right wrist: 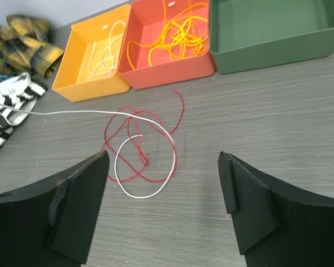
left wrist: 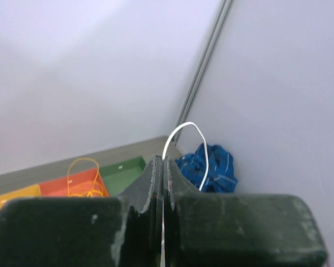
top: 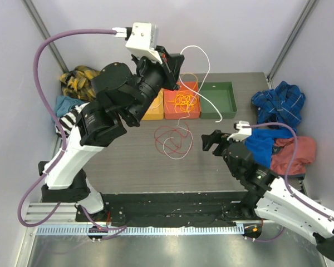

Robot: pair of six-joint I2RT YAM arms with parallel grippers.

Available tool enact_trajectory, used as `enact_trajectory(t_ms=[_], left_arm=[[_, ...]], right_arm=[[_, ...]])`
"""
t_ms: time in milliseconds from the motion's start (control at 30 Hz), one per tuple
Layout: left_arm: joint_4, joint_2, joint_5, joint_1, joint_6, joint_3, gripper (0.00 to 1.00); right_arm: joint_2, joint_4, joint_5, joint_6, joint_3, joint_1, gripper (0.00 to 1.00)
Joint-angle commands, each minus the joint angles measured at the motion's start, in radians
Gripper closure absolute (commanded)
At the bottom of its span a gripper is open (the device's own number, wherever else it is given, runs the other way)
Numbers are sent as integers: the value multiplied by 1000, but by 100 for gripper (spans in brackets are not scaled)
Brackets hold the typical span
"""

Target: Untangle the cables

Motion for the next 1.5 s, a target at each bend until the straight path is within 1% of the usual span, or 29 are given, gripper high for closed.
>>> enact_trajectory(t_ms=[0, 133, 167, 233, 267, 367, 500, 533, 633, 667, 733, 767, 833, 867, 900, 933, 967, 1000, 1033, 1100, 1200, 1233, 1300, 1333, 1400, 1433, 1467], left_arm=[[-4, 48, 29, -4, 65, 113, 100], [1, 52, 60, -4, 43, 117, 100], [1, 55, 65, -4, 39, 117, 100], [-1, 58, 69, -5, 33, 117, 100], [-2, 60, 71, -5, 30, 119, 100], [-8, 68, 83, -4, 17, 123, 100], [-13, 72, 121, -4, -18, 137, 100], [-11, 74, 131, -4, -36, 137, 100], [-24, 77, 157, -7, -58, 148, 100], [-25, 80, 163, -5, -61, 150, 100], [-36, 83, 168, -5, -66, 154, 100], [-39, 81, 169, -7, -70, 154, 100], [-50, 80, 172, -7, -73, 154, 100], [-56, 74, 175, -8, -76, 153, 100], [-57, 69, 172, -8, -76, 150, 100], [-65, 65, 168, -8, -75, 146, 100], [-65, 51, 160, -8, -73, 128, 100], [-65, 40, 151, -8, -69, 116, 100], [-58, 31, 131, -8, -66, 96, 100], [-41, -1, 111, -8, -60, 39, 100], [-21, -43, 85, -8, -58, -23, 100], [-22, -49, 62, -8, -56, -33, 100], [-19, -64, 43, -10, -53, -77, 100], [-18, -79, 28, -8, -52, -97, 100], [-5, -95, -12, -7, -50, -131, 100], [-2, -109, -27, -5, -49, -172, 100], [-1, -115, -59, -4, -50, -189, 100]], right_arm=[[124, 263, -86, -6, -51, 0, 9], [253, 420, -105, -71, -50, 9, 4], [277, 486, -100, -85, -51, 16, 2], [334, 554, -94, -115, -50, 19, 2], [355, 613, -94, -126, -47, 21, 1], [452, 683, -74, -173, -15, 30, 1], [622, 750, -11, -247, 53, 35, 1], [697, 766, -2, -281, 67, 33, 1], [812, 818, 49, -327, 142, 35, 1], [876, 842, 67, -351, 181, 33, 1], [947, 853, 87, -373, 224, 32, 1], [1007, 841, 105, -382, 273, 30, 1], [1050, 818, 138, -376, 320, 20, 2], [1072, 797, 147, -369, 355, 4, 5], [1090, 772, 135, -349, 373, -7, 11], [1089, 743, 124, -332, 387, -17, 38], [1080, 709, 121, -319, 399, -26, 56], [1048, 708, 113, -315, 395, -28, 79], [1031, 708, 116, -316, 392, -28, 99], [992, 677, 116, -318, 393, -30, 99], [893, 632, 131, -348, 395, -27, 99], [826, 619, 128, -358, 397, -28, 99], [758, 583, 112, -368, 401, -27, 99], [685, 544, 95, -375, 415, -27, 99], [617, 496, 72, -375, 436, -25, 99], [586, 443, 66, -372, 468, -25, 99], [529, 421, 46, -373, 484, -27, 99]])
